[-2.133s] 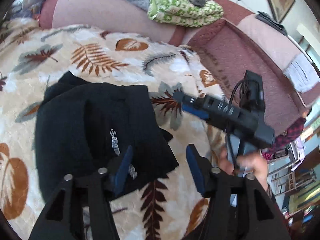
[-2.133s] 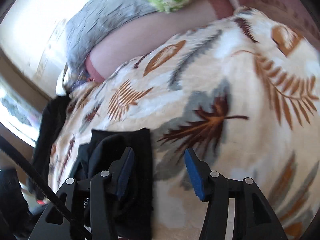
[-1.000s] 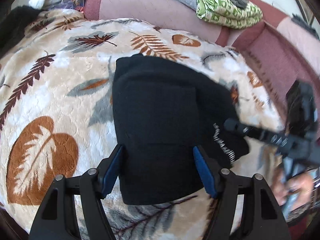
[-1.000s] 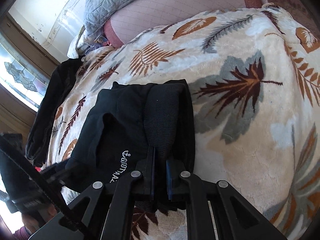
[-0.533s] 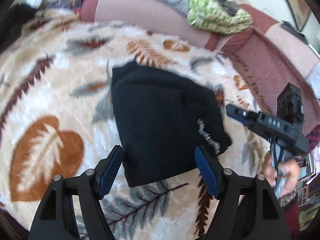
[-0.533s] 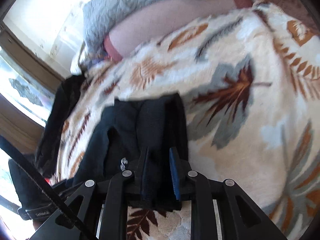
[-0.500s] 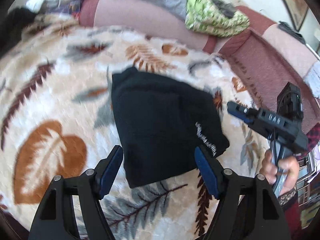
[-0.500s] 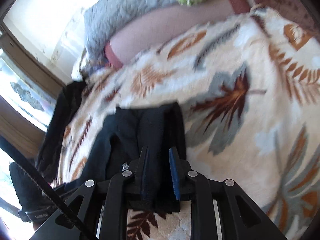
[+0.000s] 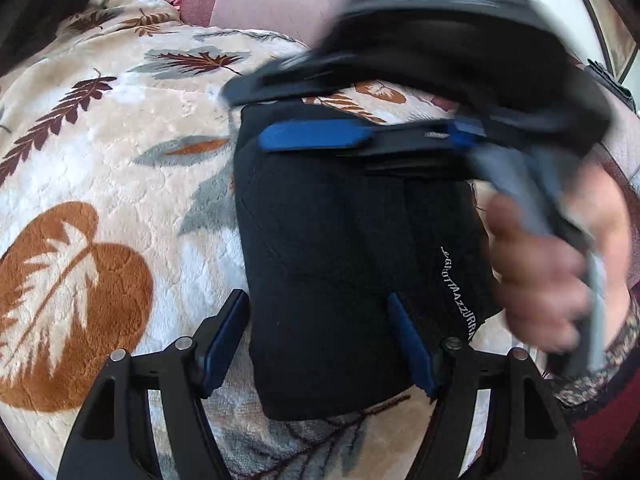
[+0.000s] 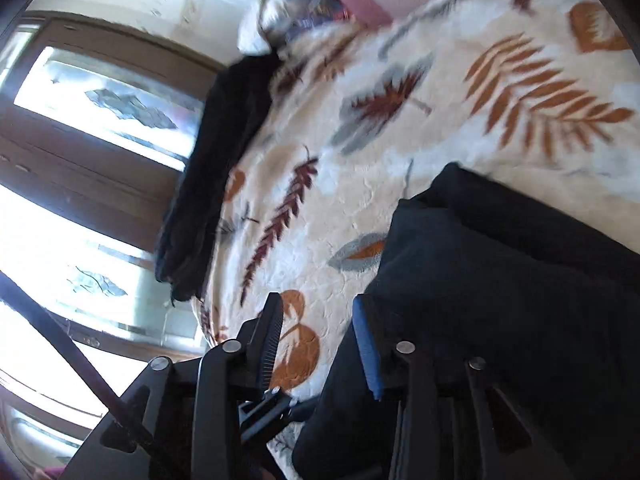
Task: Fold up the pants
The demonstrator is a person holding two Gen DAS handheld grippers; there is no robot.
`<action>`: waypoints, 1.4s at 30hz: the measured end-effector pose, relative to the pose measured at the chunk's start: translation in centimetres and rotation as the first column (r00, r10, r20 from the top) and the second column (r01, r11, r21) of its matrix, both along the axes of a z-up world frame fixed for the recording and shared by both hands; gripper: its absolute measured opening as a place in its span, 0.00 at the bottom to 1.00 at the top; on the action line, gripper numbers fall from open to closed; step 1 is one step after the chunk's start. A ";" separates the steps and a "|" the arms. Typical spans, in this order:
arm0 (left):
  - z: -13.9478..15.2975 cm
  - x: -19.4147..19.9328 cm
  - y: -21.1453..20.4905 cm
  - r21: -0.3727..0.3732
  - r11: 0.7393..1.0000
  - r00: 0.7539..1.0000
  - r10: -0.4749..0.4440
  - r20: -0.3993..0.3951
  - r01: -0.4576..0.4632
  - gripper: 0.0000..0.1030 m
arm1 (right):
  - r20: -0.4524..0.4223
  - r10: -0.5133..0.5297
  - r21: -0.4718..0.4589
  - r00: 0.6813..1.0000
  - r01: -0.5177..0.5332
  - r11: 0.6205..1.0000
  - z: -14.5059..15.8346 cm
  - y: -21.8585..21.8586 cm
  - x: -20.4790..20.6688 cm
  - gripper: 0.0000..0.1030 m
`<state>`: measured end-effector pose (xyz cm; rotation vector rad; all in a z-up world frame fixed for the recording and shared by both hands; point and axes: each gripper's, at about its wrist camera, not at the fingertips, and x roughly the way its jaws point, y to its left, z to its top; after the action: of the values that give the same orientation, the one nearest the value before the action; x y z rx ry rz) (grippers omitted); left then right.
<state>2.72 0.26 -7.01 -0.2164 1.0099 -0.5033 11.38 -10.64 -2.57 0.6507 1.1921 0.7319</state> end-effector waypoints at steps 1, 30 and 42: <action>-0.1 0.0 0.1 -0.007 1.000 1.000 0.001 0.004 -0.001 0.69 | -0.035 -0.003 -0.039 0.999 0.002 0.999 -1.1 0.8 1.3 0.40; 2.7 5.6 2.2 -0.040 0.999 0.998 -0.004 -0.059 0.001 0.76 | 0.026 -0.577 -0.101 0.816 0.577 0.811 -2.6 -16.6 -12.1 0.68; -0.8 10.2 -0.5 -0.227 0.968 0.971 -0.148 -0.185 0.104 0.96 | 0.036 -0.409 -0.062 0.912 0.410 0.910 -4.1 -12.9 -9.2 0.77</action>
<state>12.93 -0.21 -7.76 -0.4052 1.1713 -0.7202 2.19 -23.58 -6.70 0.8023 1.0089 0.3404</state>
